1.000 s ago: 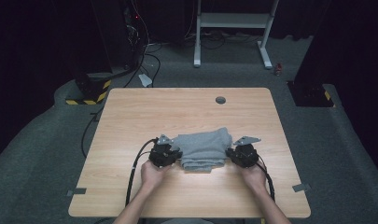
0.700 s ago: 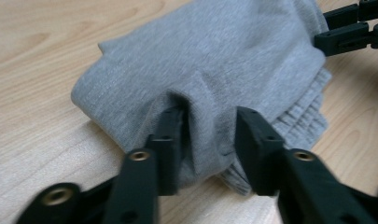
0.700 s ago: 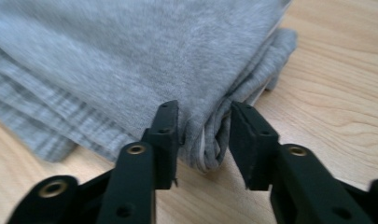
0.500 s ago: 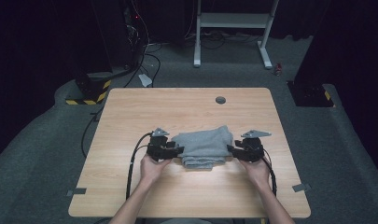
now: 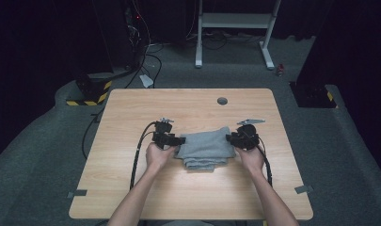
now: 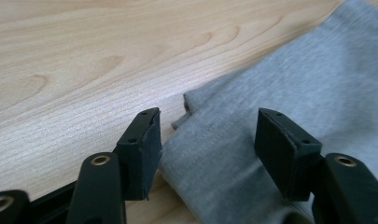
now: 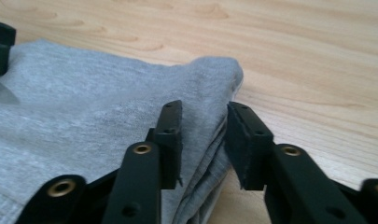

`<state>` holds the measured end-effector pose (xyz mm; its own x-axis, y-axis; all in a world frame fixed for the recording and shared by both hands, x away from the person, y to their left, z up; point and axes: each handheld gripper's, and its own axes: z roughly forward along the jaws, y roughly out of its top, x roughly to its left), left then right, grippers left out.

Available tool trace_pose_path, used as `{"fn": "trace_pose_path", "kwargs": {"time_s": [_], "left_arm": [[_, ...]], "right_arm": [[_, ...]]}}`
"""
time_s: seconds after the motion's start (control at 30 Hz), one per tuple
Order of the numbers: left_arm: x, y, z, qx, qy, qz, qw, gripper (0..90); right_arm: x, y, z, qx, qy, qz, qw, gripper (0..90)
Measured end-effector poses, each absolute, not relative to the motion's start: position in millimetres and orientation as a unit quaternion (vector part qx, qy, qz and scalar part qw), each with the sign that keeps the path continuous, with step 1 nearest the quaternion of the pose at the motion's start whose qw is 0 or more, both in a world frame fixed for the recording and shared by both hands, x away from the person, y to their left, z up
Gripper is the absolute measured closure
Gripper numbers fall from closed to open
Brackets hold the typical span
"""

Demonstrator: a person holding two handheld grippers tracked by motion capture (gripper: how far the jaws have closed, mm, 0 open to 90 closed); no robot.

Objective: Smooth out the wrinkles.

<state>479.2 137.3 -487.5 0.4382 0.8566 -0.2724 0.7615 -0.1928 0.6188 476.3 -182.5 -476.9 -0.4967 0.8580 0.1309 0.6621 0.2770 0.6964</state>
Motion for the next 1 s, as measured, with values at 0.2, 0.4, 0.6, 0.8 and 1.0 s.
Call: {"fn": "trace_pose_path", "kwargs": {"time_s": [0.2,0.4,0.6,0.8,1.0], "left_arm": [[484,136,-494,0.768,0.524,0.041,0.366,54.9],[479,136,-487,0.774,0.502,0.066,0.380,83.2],[474,141,-477,0.766,0.490,0.077,0.408,86.1],[467,148,-464,0.758,0.477,0.084,0.437,86.2],[463,149,-459,0.758,0.471,0.088,0.442,85.7]], "right_arm": [[483,-178,-477,0.478,0.795,0.351,0.123,78.9],[481,-178,-475,0.461,0.801,0.357,0.132,84.1],[474,-181,-464,0.447,0.797,0.379,0.148,84.5],[465,-184,-454,0.435,0.792,0.399,0.156,84.6],[458,-183,-449,0.420,0.794,0.407,0.164,84.8]]}}
